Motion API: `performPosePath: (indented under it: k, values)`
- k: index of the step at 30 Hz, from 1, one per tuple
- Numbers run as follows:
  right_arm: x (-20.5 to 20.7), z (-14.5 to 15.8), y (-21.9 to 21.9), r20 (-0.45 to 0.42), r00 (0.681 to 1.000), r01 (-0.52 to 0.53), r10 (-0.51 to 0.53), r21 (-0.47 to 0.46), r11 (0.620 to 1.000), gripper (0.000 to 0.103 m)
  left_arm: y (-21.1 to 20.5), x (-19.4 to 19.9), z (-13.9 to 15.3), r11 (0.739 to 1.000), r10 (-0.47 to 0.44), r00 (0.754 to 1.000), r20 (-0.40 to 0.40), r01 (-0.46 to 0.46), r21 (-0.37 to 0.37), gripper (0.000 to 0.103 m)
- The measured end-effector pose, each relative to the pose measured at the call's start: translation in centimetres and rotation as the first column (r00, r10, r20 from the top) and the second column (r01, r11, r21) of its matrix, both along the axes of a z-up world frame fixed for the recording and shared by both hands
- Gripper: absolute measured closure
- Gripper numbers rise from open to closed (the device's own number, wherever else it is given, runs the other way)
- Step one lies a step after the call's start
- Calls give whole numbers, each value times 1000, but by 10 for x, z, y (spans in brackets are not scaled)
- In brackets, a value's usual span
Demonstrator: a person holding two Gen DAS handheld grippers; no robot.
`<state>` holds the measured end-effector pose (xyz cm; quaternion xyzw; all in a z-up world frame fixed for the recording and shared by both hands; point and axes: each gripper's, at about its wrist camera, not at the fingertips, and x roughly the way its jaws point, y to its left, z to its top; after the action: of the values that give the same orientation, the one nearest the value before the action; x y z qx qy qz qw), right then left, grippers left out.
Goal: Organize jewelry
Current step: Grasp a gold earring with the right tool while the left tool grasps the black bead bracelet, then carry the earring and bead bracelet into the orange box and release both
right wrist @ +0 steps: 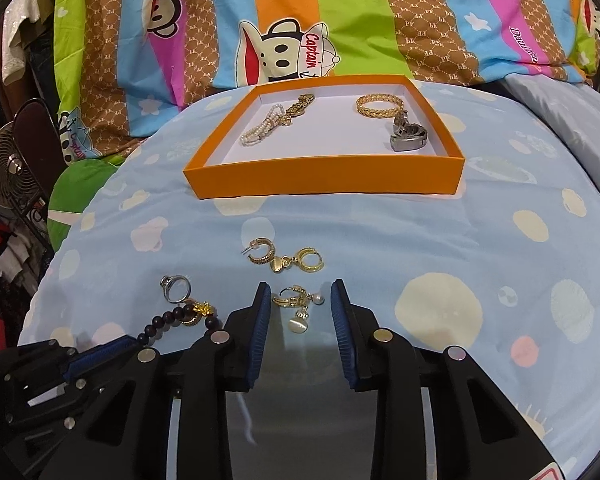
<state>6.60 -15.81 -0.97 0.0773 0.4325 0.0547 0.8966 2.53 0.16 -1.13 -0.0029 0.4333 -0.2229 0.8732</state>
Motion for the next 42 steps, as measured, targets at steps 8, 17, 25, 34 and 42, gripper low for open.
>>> performPosePath:
  k: [8,17,25,34,42]
  values:
    - [1,-1,-2,-3,1000,7,-7,14,1000,84,0,1,-1,1000,-1,1000,-8,1,-6,96]
    - [-10,1,-11,14,999,40,-41,58,998,84,2,-1,0,1000,-6,1000,-2,6,-24,96]
    - [-32,4,-17,34,997,60,-63,90,994,84,7,-10,9,997,-16,1000,22,17,-69,96]
    - [-49,9,-18,46,997,51,-54,82,995,84,2,-21,38,995,-37,998,56,42,-88,96]
    - [-50,25,-25,78,995,51,-58,89,995,84,-13,-15,62,998,-41,993,108,46,-51,96]
